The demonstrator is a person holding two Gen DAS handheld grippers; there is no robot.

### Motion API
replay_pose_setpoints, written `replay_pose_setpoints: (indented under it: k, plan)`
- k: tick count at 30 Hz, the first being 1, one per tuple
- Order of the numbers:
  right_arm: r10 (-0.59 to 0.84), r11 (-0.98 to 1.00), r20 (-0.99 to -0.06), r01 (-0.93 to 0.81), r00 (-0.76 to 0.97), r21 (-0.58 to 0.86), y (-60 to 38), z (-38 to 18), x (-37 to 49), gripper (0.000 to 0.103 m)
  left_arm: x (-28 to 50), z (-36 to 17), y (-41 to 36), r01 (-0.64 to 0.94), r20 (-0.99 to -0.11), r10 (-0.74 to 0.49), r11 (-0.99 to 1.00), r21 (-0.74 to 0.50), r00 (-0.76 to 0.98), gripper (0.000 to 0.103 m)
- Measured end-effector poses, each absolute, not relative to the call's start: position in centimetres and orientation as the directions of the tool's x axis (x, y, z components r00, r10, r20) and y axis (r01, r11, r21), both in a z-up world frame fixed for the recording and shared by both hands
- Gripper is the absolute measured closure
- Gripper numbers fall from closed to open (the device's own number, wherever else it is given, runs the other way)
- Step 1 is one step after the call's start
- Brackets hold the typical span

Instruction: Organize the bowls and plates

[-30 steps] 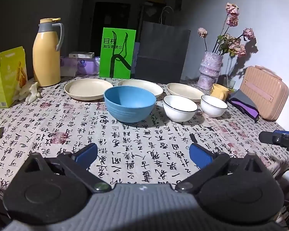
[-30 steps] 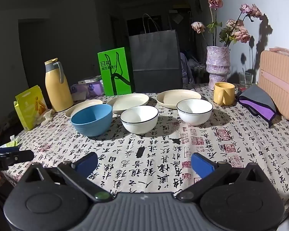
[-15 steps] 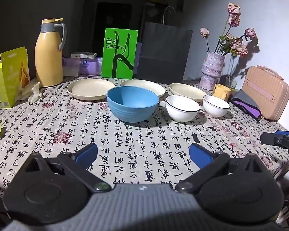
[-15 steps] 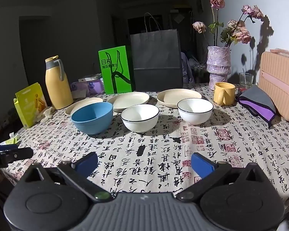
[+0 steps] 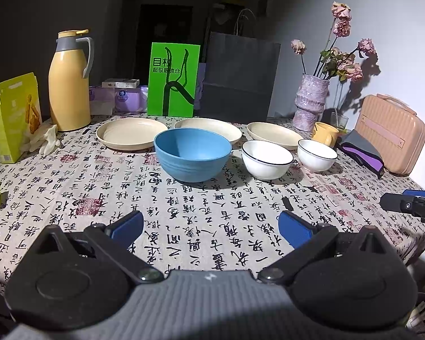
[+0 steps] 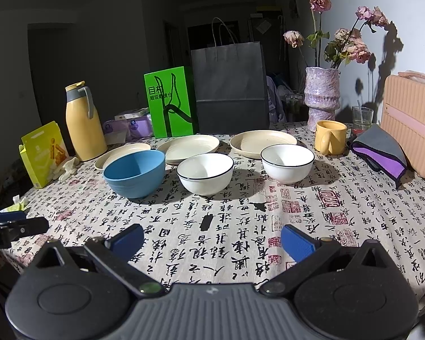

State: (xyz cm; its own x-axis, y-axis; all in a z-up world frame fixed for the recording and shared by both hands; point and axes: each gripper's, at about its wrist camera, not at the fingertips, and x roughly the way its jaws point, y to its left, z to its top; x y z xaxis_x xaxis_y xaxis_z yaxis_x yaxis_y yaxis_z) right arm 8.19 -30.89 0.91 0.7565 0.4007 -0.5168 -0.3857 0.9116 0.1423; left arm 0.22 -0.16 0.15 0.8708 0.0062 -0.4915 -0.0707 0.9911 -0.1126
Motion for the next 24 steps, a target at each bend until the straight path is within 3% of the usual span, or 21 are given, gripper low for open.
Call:
replay_pose_setpoints:
  k: [24]
  plan:
    - [0.404,0.910,-0.517,-0.387,0.755,0.147,-31.11,0.79,8.67,0.000,0.53,0.33,-0.37,-0.072,-0.492,0.008,0.991,-0.112,0.871,0.000]
